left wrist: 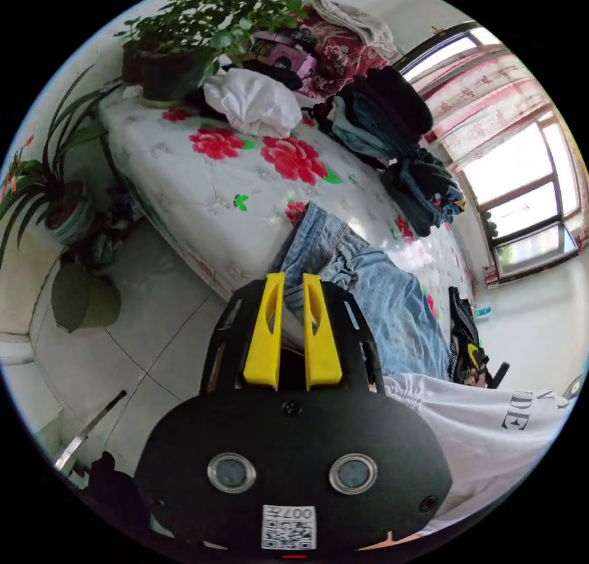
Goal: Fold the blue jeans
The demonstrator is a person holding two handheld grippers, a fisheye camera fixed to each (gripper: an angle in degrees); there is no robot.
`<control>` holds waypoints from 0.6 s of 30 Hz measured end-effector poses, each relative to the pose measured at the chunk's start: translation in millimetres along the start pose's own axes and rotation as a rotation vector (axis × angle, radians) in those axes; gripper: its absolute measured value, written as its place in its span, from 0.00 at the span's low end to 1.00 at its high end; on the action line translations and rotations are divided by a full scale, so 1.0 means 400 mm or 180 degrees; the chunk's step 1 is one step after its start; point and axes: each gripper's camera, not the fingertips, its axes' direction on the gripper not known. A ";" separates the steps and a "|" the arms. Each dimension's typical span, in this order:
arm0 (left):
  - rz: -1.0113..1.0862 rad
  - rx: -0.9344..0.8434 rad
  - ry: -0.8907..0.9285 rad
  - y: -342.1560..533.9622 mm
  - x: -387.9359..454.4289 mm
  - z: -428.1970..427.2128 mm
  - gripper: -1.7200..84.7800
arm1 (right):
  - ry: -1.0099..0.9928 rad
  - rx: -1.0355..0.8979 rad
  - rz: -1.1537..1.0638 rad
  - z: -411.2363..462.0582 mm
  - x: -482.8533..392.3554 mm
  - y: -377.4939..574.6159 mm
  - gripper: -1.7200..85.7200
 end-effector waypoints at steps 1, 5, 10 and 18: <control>0.0100 -0.0009 0.0023 -0.011 0.017 0.007 0.09 | -0.0109 -0.0091 -0.0159 0.047 -0.022 -0.038 0.06; 0.0764 -0.0396 0.0038 -0.068 0.145 0.148 0.10 | -0.0500 -0.0631 -0.0998 0.359 -0.177 -0.260 0.06; 0.0866 -0.0843 -0.0429 -0.091 0.181 0.324 0.09 | -0.0889 -0.1370 -0.1104 0.659 -0.239 -0.395 0.07; 0.0579 -0.0785 0.0008 -0.108 0.106 0.350 0.08 | -0.1788 -0.2284 -0.0092 0.848 -0.079 -0.439 0.05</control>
